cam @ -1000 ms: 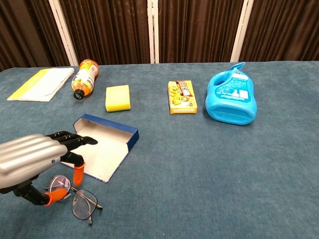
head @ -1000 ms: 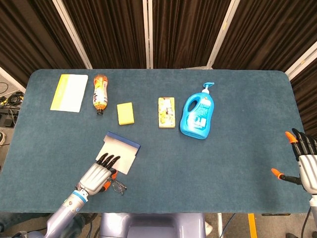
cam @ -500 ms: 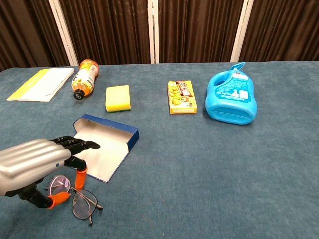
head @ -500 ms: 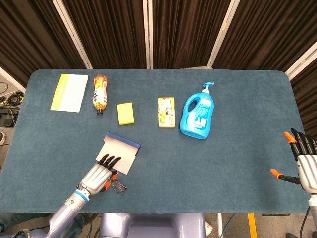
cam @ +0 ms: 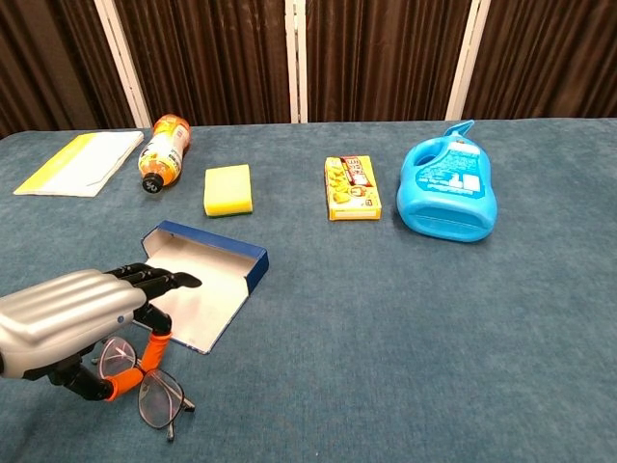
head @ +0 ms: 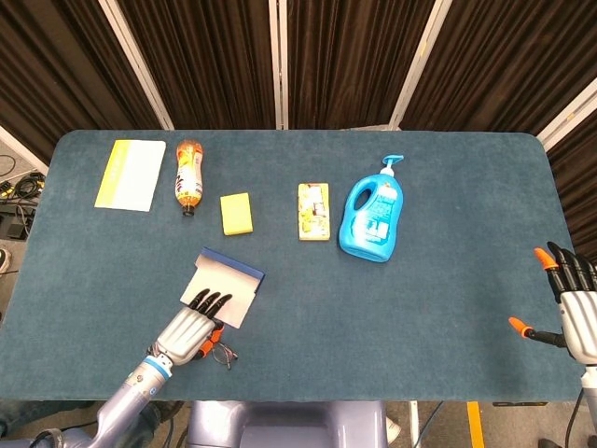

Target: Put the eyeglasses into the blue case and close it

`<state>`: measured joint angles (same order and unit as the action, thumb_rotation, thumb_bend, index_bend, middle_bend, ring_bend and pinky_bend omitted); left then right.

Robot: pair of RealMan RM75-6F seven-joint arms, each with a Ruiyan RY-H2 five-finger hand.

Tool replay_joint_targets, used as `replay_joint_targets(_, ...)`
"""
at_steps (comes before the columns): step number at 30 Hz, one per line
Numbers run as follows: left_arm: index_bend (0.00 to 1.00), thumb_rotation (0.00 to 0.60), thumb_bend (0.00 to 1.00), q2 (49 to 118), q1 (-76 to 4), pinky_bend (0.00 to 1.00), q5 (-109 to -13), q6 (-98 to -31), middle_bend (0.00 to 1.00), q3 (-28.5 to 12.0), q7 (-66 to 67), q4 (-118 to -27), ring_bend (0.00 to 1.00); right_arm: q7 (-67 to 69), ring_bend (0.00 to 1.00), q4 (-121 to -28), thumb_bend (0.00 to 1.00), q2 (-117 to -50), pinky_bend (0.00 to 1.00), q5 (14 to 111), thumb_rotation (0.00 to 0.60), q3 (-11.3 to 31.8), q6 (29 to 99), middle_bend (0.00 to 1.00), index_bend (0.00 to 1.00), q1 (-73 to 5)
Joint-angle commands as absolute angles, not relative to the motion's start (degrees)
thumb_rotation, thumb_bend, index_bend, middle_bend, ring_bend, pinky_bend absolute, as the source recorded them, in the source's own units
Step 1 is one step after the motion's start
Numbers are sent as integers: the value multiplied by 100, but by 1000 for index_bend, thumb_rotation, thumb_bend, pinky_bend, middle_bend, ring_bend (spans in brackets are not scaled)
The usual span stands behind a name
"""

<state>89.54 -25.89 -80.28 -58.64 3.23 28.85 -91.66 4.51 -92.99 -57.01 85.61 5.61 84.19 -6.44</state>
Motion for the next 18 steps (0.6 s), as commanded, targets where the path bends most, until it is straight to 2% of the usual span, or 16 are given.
replay_joint_targets(1, 600, 600, 489, 8924, -2592, 0, -8023, -5893, 0, 308, 2872, -9213, 0, 447, 0, -9300, 0, -5705, 0, 8564, 600, 555, 8419, 0, 0, -642)
replay_joint_targets(10, 600, 600, 526, 8615, -2693, 0, -7791, -5990, 0, 6, 2875, -9601, 0, 419, 0, -9304, 0, -5710, 0, 8581, 600, 546, 8425, 0, 0, -640)
replay_joint_targets(18, 599, 600, 524, 8607, -3057, 0, -7066, -5729, 0, -532, 3145, -9508, 0, 291, 0, -9293, 0, -5771, 0, 8554, 600, 544, 8341, 0, 0, -688)
